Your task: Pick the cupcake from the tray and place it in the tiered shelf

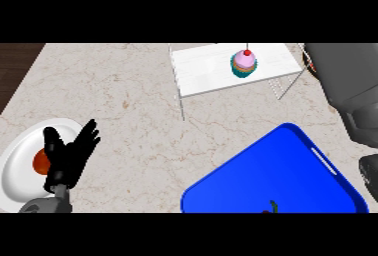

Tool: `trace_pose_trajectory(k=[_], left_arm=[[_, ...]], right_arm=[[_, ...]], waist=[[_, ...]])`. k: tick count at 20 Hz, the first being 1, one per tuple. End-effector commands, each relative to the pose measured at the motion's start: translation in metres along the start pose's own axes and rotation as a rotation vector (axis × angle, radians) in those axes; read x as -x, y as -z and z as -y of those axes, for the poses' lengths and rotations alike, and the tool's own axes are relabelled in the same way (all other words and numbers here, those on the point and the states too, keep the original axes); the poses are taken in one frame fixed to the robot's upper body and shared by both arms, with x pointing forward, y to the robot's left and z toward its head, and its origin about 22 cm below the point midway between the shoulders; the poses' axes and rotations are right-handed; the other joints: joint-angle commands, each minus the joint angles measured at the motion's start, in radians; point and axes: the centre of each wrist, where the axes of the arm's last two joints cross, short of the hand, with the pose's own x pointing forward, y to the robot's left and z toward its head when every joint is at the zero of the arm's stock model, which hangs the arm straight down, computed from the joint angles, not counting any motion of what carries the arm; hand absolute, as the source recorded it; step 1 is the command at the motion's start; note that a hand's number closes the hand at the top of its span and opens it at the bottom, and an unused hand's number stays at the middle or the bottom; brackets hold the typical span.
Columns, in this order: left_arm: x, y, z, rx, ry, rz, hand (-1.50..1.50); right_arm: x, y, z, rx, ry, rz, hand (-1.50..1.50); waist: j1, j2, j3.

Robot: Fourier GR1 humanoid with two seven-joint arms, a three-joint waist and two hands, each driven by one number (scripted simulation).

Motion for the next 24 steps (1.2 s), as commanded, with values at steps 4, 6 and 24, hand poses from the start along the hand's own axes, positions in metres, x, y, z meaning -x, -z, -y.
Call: trace_pose_trajectory(k=[4, 6, 24], left_arm=[[-0.006, 0.0, -0.008, -0.005, -0.02, 0.008, 0.0], [0.004, -0.003, 0.008, 0.003, -0.007, -0.007, 0.0], [0.004, -0.015, 0.005, 0.014, 0.002, -0.004, 0.0]], right_arm=[[0.008, -0.001, 0.005, 0.069, 0.155, -0.071, 1.5], [0.014, 0.0, 0.0, 0.099, 0.233, -0.102, -1.5], [0.044, -0.007, 0.072, 0.427, 0.665, -0.192, -1.5]], waist=[[-0.014, -0.005, 0.0], [-0.006, -0.002, 0.0], [0.0, -0.001, 0.0]])
